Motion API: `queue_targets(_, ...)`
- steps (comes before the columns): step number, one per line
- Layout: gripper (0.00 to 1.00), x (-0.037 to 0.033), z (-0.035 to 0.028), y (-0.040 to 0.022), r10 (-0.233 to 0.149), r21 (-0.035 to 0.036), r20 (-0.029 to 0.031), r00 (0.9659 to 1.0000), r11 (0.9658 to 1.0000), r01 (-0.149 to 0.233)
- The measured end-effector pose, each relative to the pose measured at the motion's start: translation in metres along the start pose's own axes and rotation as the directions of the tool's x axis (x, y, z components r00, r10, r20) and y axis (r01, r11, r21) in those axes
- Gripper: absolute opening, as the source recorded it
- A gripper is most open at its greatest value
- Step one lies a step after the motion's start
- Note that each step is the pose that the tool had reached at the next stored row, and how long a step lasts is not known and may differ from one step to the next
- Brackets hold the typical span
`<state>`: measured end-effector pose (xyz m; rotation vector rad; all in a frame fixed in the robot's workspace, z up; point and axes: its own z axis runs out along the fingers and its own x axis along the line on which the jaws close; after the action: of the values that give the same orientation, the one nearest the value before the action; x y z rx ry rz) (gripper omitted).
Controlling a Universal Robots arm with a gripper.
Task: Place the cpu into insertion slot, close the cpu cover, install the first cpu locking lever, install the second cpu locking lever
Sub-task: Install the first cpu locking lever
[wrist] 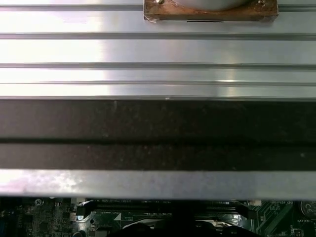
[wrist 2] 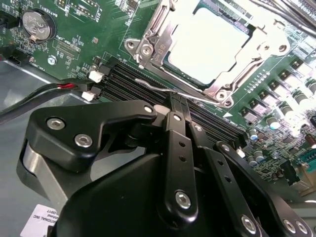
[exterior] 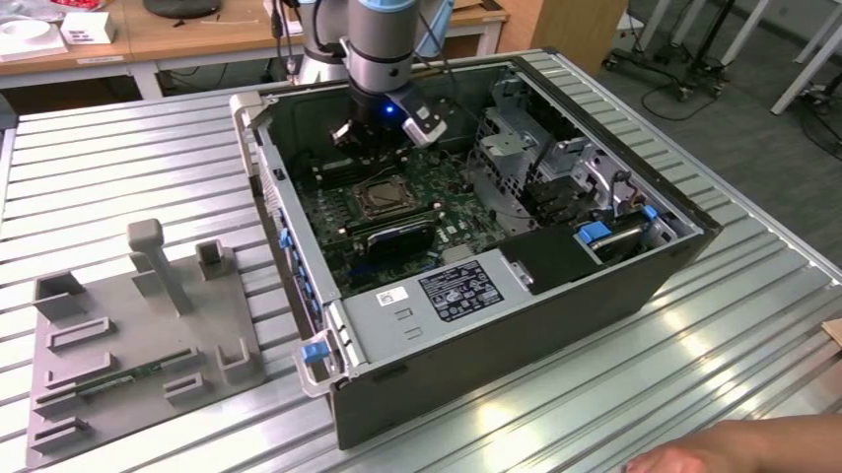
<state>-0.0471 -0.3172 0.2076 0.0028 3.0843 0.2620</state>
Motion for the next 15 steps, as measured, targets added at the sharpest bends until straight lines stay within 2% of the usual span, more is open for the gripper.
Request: queue_targets(15,0.10,-0.0023,-0.0002,-0.0022,0.000,-0.0001,0.0001,1.0000,1.0000,0.000)
